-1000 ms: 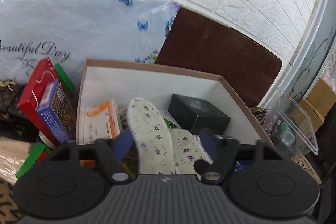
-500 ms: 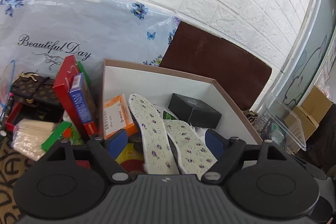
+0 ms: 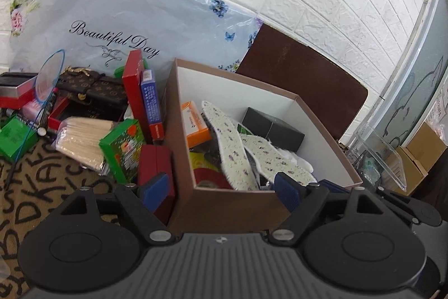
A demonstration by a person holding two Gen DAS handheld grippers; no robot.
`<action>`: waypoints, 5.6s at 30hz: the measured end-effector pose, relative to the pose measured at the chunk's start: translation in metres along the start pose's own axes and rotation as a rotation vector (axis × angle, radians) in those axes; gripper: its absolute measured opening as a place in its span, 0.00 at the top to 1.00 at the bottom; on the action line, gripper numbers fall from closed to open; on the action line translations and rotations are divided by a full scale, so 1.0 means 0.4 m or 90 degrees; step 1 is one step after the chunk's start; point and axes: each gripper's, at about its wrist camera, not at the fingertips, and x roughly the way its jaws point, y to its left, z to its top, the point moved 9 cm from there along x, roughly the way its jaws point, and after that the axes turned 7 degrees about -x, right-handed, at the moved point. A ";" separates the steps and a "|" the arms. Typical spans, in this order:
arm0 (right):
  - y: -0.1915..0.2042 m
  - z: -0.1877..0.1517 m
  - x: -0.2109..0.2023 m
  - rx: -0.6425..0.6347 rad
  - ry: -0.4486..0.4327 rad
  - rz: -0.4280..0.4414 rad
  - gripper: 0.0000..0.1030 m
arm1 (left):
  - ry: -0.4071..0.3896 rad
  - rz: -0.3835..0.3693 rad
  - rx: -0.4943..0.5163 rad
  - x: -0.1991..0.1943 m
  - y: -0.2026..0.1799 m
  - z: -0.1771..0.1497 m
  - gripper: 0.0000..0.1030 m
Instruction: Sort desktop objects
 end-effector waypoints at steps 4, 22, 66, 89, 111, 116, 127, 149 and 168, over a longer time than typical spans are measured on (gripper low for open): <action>0.004 -0.017 0.035 -0.074 0.033 -0.051 0.76 | 0.006 0.006 -0.009 -0.006 0.017 -0.009 0.17; -0.140 -0.038 0.057 0.062 0.049 -0.072 0.27 | 0.041 0.032 -0.041 -0.042 0.082 -0.085 0.14; 0.488 -0.066 0.150 -0.093 0.098 0.181 0.15 | -0.046 0.220 -0.188 -0.208 0.557 -0.147 0.78; 0.588 0.039 0.415 -0.035 0.088 0.204 0.47 | -0.112 0.188 -0.202 -0.234 0.588 -0.075 1.00; 0.656 0.055 0.585 0.001 0.113 0.247 0.95 | -0.121 0.178 -0.211 -0.246 0.624 -0.062 1.00; 0.616 0.067 0.489 0.038 0.097 0.283 1.00 | -0.128 0.181 -0.193 -0.264 0.593 -0.057 1.00; 0.501 0.100 0.295 0.075 0.038 0.281 1.00 | -0.152 0.164 -0.158 -0.314 0.478 -0.042 1.00; 0.345 0.073 0.122 0.056 0.060 0.233 0.95 | -0.169 0.136 -0.102 -0.353 0.298 -0.058 1.00; 0.588 -0.038 0.333 -0.058 0.162 0.296 0.82 | -0.163 0.161 -0.131 -0.380 0.376 -0.069 1.00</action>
